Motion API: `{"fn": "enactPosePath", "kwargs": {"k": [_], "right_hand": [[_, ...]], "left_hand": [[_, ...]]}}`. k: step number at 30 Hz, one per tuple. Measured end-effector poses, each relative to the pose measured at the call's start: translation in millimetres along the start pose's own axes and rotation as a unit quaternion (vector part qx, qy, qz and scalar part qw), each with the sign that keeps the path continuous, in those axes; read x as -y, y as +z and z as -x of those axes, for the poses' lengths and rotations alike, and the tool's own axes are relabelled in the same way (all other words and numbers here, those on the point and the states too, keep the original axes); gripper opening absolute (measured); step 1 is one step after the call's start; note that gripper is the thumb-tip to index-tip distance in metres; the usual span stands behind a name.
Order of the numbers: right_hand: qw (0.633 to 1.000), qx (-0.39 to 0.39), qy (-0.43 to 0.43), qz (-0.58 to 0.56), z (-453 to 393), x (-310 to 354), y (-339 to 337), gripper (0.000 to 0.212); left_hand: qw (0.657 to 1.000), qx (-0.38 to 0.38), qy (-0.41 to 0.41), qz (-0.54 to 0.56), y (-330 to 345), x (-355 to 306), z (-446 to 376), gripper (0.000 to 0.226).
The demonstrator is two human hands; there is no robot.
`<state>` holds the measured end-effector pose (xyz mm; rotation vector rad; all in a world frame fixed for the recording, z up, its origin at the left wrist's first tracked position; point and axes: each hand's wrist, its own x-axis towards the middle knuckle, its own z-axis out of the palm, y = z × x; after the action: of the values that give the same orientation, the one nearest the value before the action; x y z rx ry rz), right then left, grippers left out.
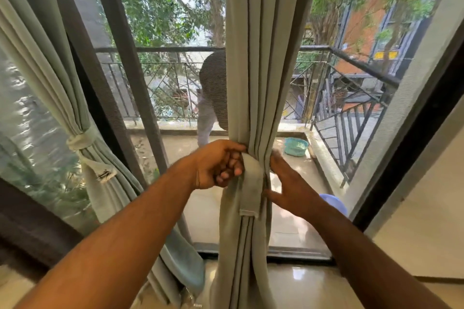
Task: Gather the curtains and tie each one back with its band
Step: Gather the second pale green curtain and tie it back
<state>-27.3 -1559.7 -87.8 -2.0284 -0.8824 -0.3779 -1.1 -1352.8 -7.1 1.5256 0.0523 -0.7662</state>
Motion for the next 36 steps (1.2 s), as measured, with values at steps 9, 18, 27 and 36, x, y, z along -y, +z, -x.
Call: {"fn": "enactPosePath", "kwargs": {"k": [9,18,27,36], "right_hand": [[0.965,-0.199,0.107,-0.130,4.5,-1.1,12.1,0.037],[0.928,-0.233,0.149,-0.248,-14.6,1.4,-10.1,0.015],[0.812,-0.146,0.295,-0.481,-8.8,-15.5,-40.8,0.047],[0.967,0.003,0.252,0.029,-27.5,5.7,-53.8,0.022]], "left_hand": [[0.997,0.005,0.031,-0.074,25.8,3.1,1.6,0.023],[0.912,-0.145,0.324,-0.206,24.2,24.6,-10.9,0.073],[0.954,-0.033,0.299,0.019,28.8,47.8,-37.8,0.063],[0.902,-0.154,0.401,-0.049,90.2,56.7,-44.4,0.083]]}}
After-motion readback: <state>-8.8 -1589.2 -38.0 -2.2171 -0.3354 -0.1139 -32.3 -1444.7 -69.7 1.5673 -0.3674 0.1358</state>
